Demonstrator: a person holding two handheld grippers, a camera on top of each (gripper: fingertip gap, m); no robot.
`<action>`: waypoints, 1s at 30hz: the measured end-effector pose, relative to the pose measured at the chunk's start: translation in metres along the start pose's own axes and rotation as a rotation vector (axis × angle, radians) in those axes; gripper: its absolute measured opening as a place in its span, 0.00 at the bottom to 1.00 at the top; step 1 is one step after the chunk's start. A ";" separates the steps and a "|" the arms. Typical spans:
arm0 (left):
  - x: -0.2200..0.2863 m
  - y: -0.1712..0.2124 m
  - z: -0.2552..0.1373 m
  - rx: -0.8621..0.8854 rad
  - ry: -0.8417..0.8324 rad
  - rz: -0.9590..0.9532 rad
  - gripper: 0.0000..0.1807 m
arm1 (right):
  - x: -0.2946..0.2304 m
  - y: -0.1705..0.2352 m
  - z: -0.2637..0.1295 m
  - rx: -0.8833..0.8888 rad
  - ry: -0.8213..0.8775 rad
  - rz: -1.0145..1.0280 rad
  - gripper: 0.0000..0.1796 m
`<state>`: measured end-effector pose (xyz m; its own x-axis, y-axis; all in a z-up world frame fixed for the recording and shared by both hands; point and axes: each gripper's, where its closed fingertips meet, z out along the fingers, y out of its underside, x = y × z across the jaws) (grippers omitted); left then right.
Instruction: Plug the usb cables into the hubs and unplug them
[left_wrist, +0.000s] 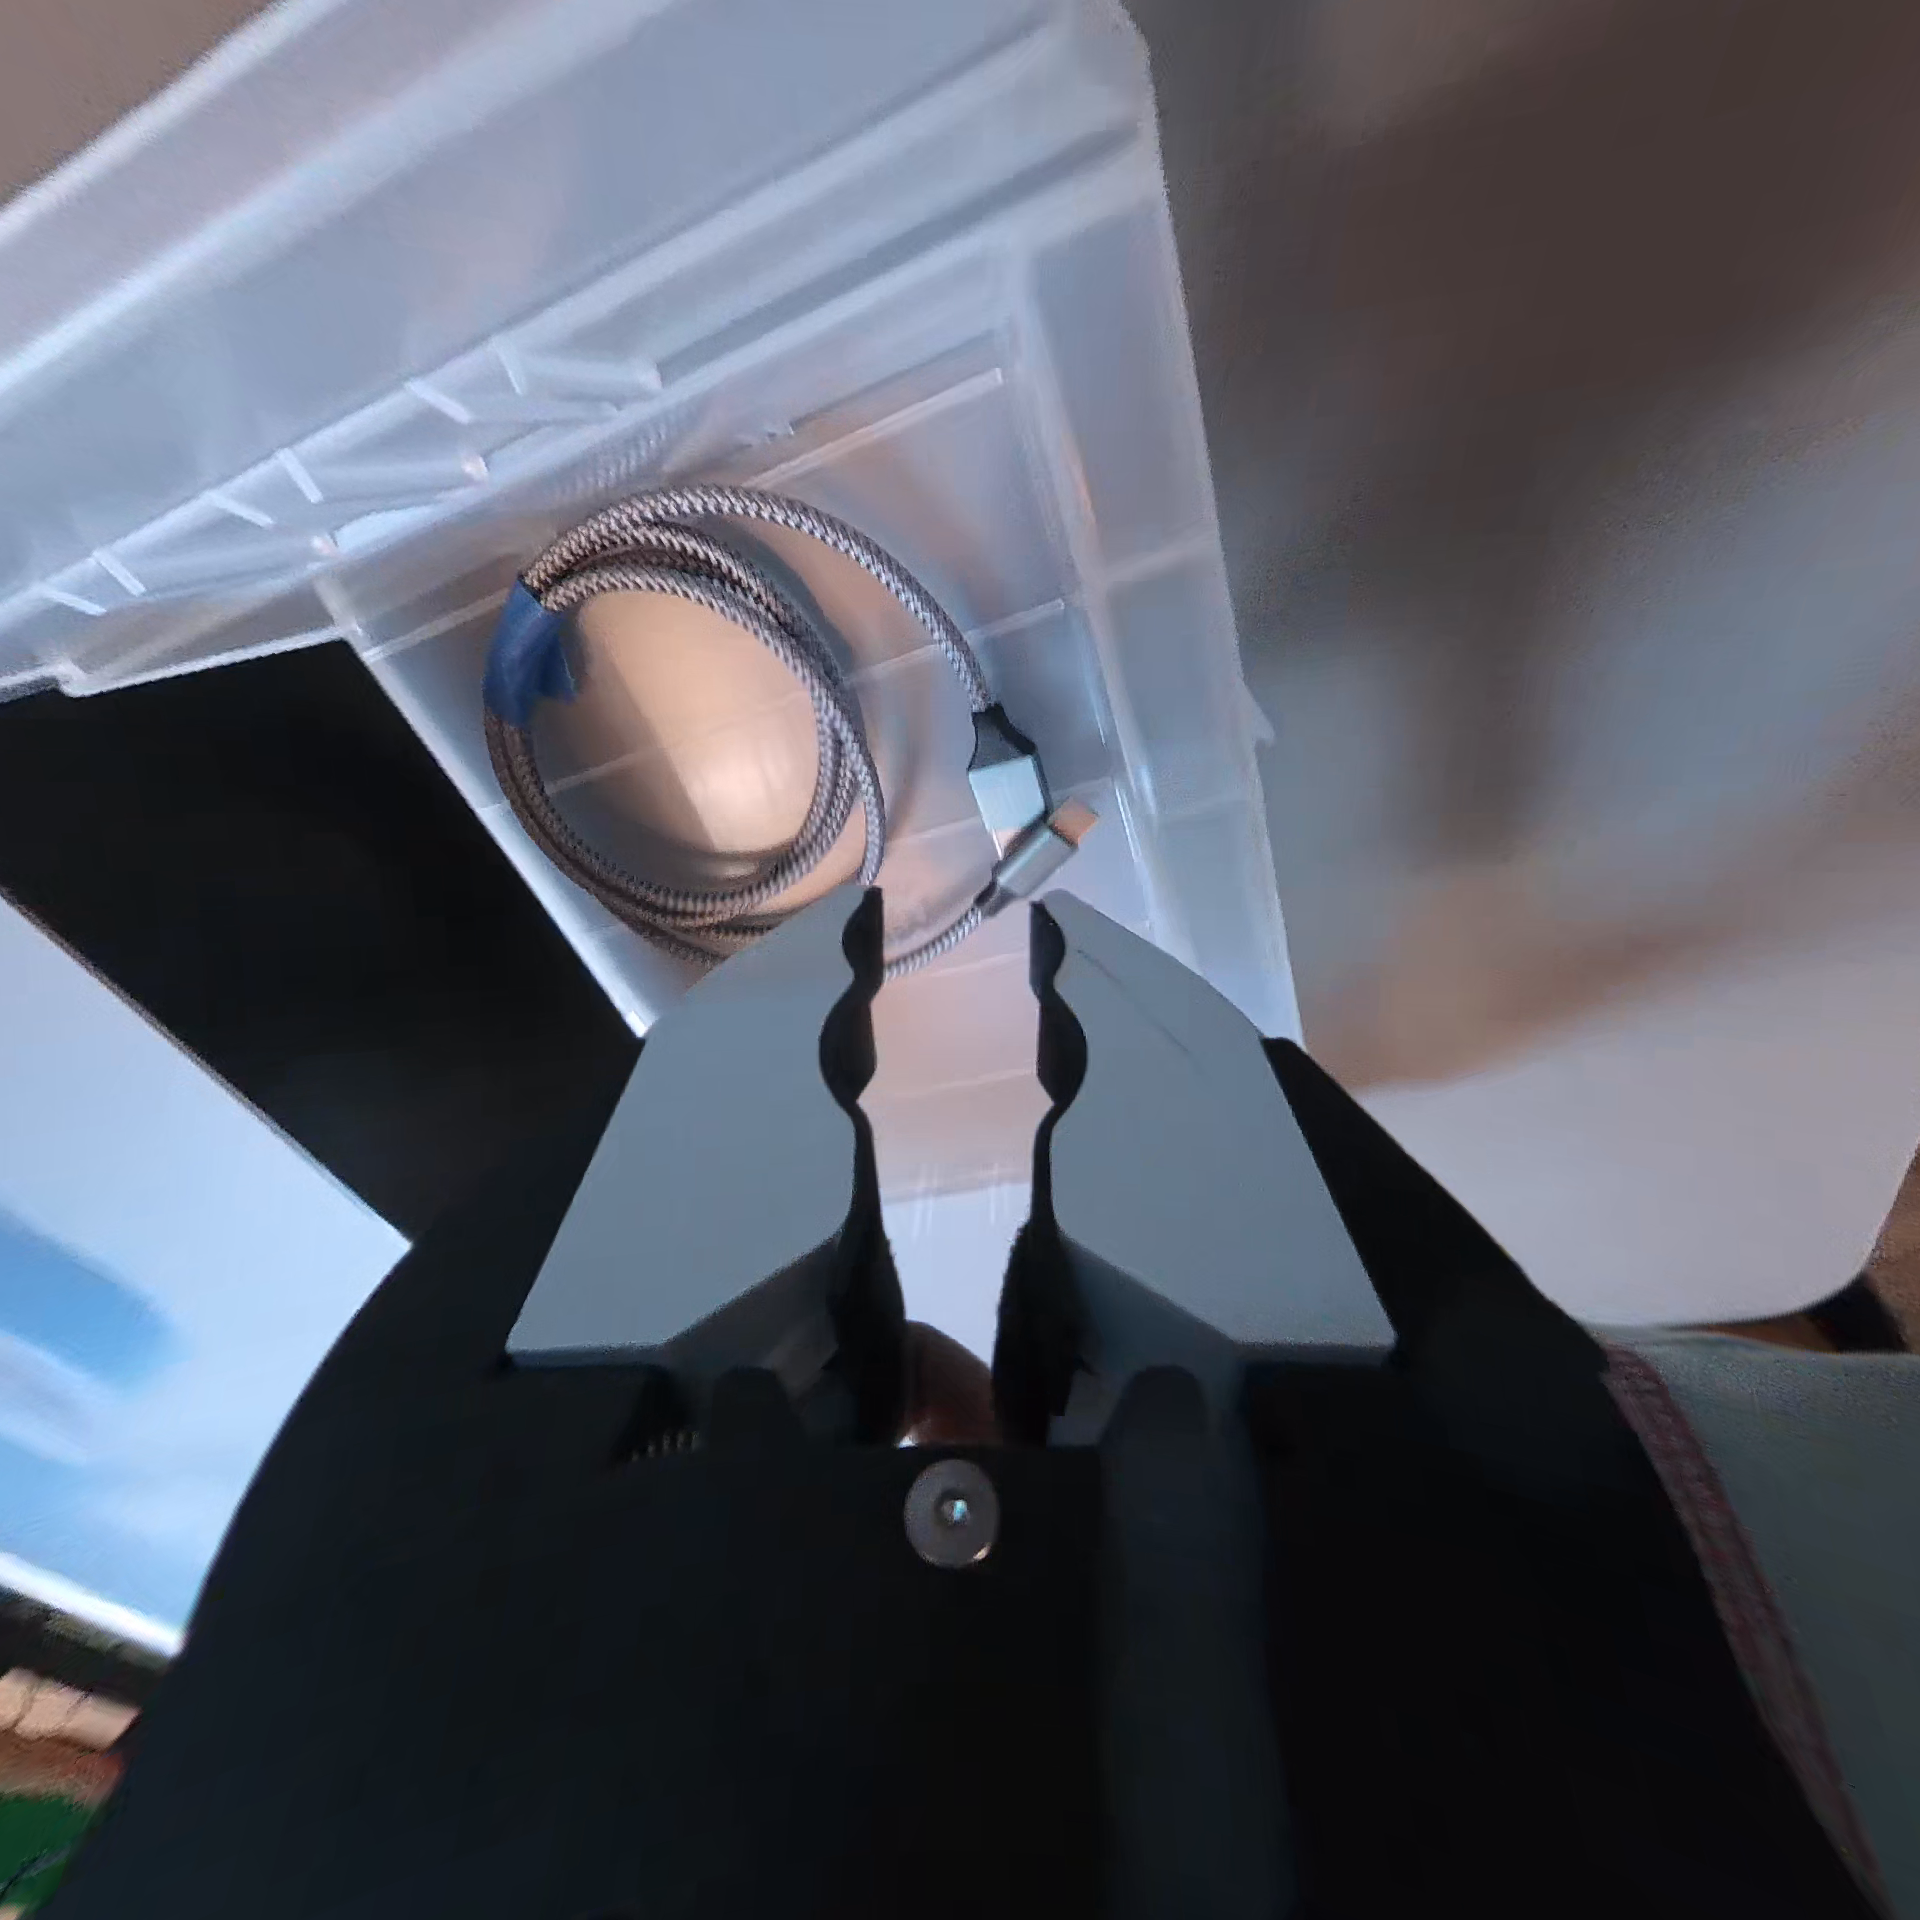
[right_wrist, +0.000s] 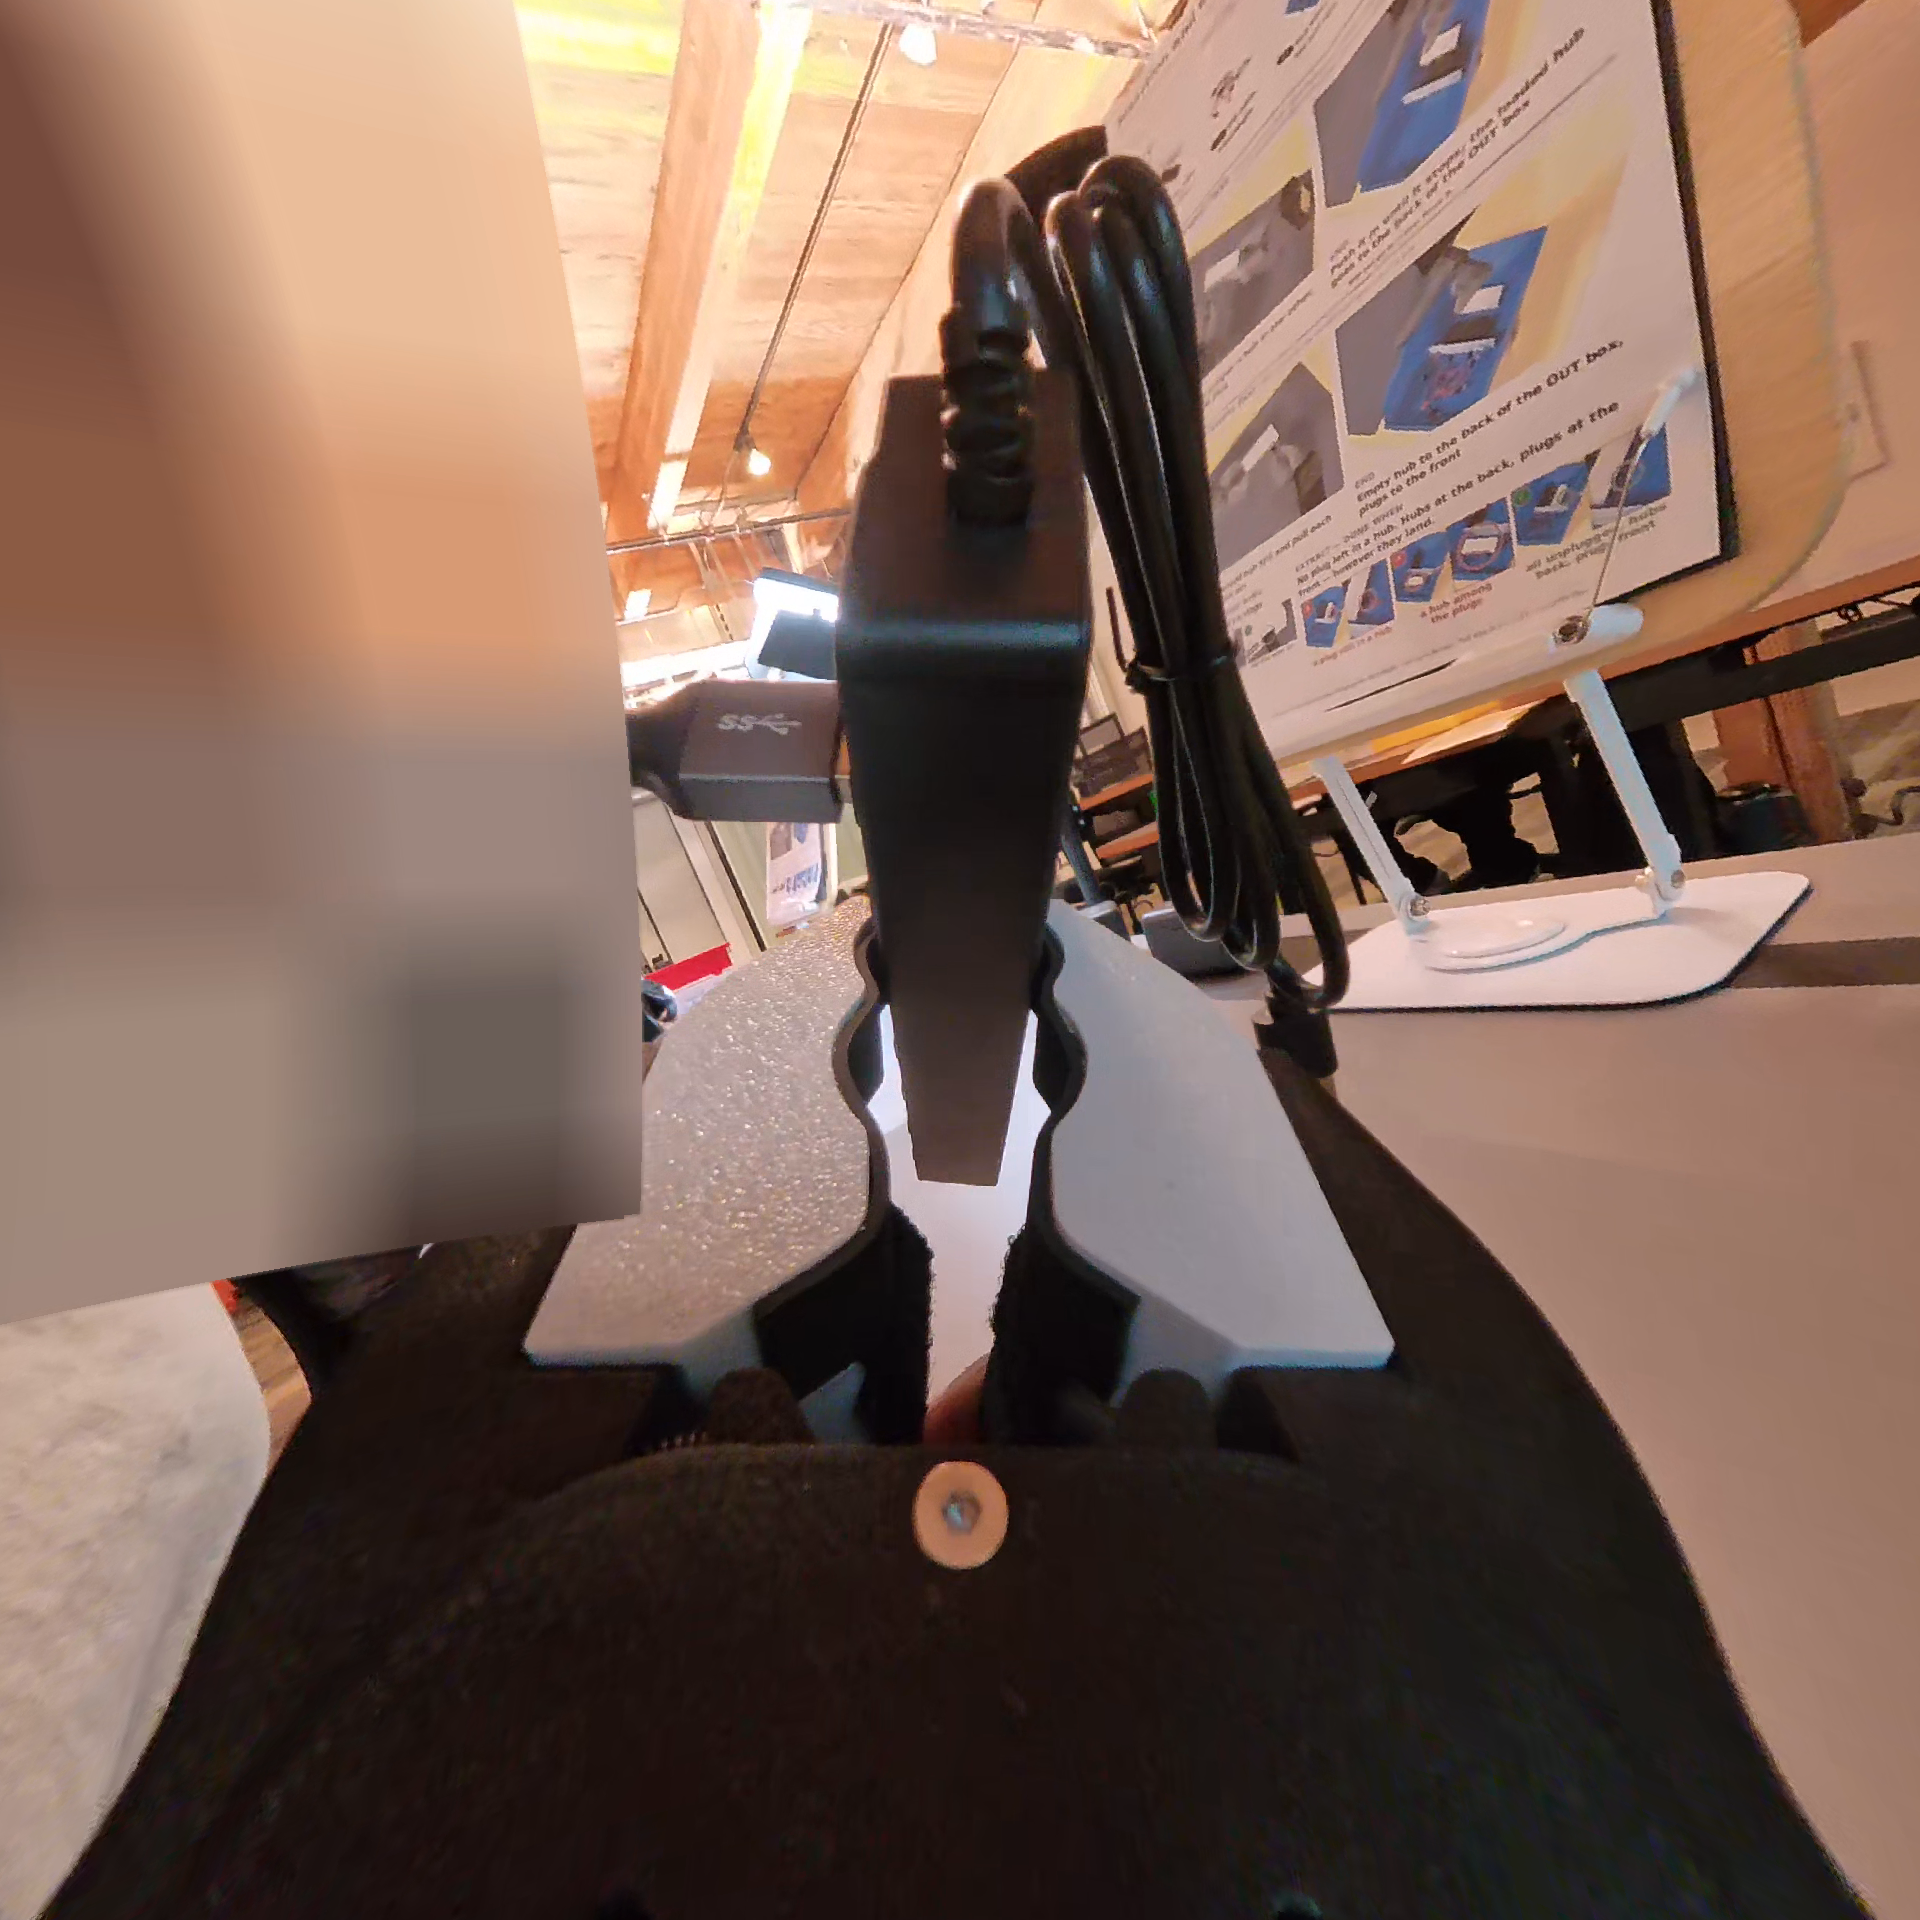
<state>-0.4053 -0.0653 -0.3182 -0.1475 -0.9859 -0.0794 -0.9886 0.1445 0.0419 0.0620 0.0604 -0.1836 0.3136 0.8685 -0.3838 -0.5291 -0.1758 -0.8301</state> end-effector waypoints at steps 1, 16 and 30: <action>0.001 -0.005 0.002 0.033 0.024 -0.022 0.14 | 0.000 -0.001 -0.001 0.004 0.002 -0.004 0.14; 0.008 -0.012 0.022 -0.045 0.234 -0.329 0.11 | 0.009 -0.001 -0.003 -0.019 0.064 -0.055 0.14; -0.051 -0.032 -0.094 0.650 -0.245 -0.833 0.08 | 0.004 -0.004 -0.002 -0.001 0.041 -0.060 0.14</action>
<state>-0.3635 -0.0275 -0.2215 0.6471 -0.7614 -0.0383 -0.5968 -0.4747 -0.6469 0.0670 0.0636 -0.1823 0.3767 0.8579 -0.3496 -0.5073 -0.1247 -0.8527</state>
